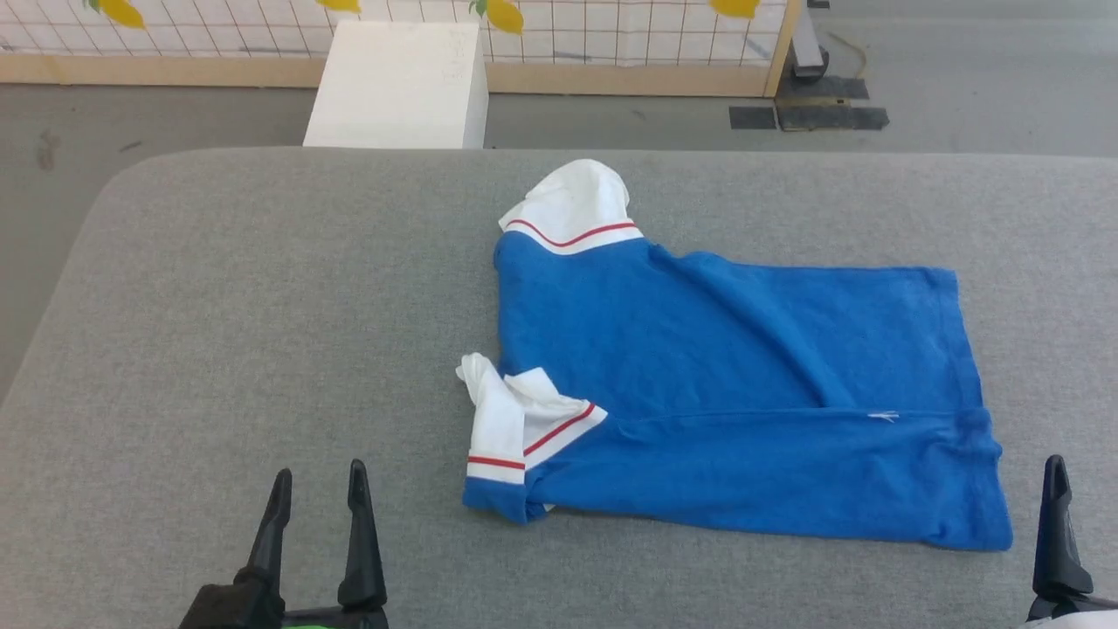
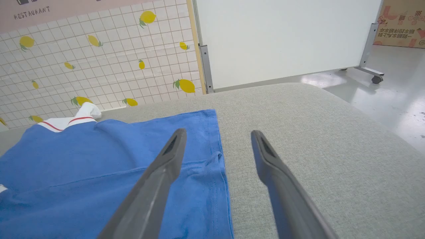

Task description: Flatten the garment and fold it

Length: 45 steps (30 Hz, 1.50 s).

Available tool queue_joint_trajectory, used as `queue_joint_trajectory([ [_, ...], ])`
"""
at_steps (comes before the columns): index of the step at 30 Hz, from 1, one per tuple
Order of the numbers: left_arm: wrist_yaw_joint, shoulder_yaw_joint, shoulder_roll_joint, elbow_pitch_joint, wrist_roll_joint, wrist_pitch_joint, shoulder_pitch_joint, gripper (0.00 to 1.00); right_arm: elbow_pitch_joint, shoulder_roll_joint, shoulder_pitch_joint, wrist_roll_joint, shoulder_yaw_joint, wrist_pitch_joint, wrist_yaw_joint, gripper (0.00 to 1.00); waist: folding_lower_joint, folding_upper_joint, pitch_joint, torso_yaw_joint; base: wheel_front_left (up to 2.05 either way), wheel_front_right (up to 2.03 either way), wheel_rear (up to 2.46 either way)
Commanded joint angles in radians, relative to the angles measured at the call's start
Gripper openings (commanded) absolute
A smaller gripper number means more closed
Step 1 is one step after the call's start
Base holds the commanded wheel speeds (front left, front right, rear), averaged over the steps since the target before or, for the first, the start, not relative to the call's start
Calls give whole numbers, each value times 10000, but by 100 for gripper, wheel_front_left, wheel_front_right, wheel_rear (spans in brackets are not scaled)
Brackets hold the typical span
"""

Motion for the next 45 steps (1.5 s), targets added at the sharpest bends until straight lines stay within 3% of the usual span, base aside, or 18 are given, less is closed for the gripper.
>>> queue_joint_trajectory([
  [1, -128, 46, -33, 125, 12, -37, 13, 100, -2, 16, -6, 105, 42, -66, -13, 100, 0, 0, -32, -2, 0, 0, 0],
  [5, -659, -133, 84, 546, -200, 138, -433, 100, -97, 17, -70, 104, 76, 27, -13, 100, 0, 0, 15, 44, 0, 0, 0],
  [7, -943, -324, 330, 614, -215, 775, -887, 100, -149, 17, -101, 101, 111, 87, -13, 100, 0, 0, 90, 71, 0, 0, 0],
  [17, -1702, -1087, 681, 726, -1472, 5118, -2722, 100, -184, 17, -347, 194, 405, 246, -13, 100, 0, 0, 773, -58, 0, 0, 0],
  [24, -1643, -1341, 785, 909, -1852, 6750, -3088, 100, -126, 18, -564, 220, 352, 281, -13, 100, 0, 0, 1294, -272, 0, 0, 0],
  [34, -650, -1302, 412, 1474, -2954, 9397, -2686, 100, 44, 18, -779, 264, 454, 283, -13, 100, 0, 0, 1680, -326, 0, 0, 0],
  [37, -527, -1361, 335, 1646, -3076, 9651, -2732, 100, 75, 18, -866, 254, 470, 295, -13, 100, 0, 0, 1730, -308, 0, 0, 0],
  [38, -525, -1375, 312, 1707, -3084, 9612, -2770, 33, 83, 18, -889, 243, 478, 305, -13, 100, 0, 0, 1734, -305, 0, 0, 0],
  [39, -518, -1371, 283, 1791, -3075, 9493, -2824, 0, 94, 18, -912, 223, 498, 314, -13, 100, 0, 0, 1731, -305, 0, 0, 0],
  [45, -618, -1267, 148, 2149, -3076, 8438, -2980, 0, 59, 18, -1126, -105, 677, 505, -13, 100, 0, 0, 1543, -318, 0, 0, 0],
])
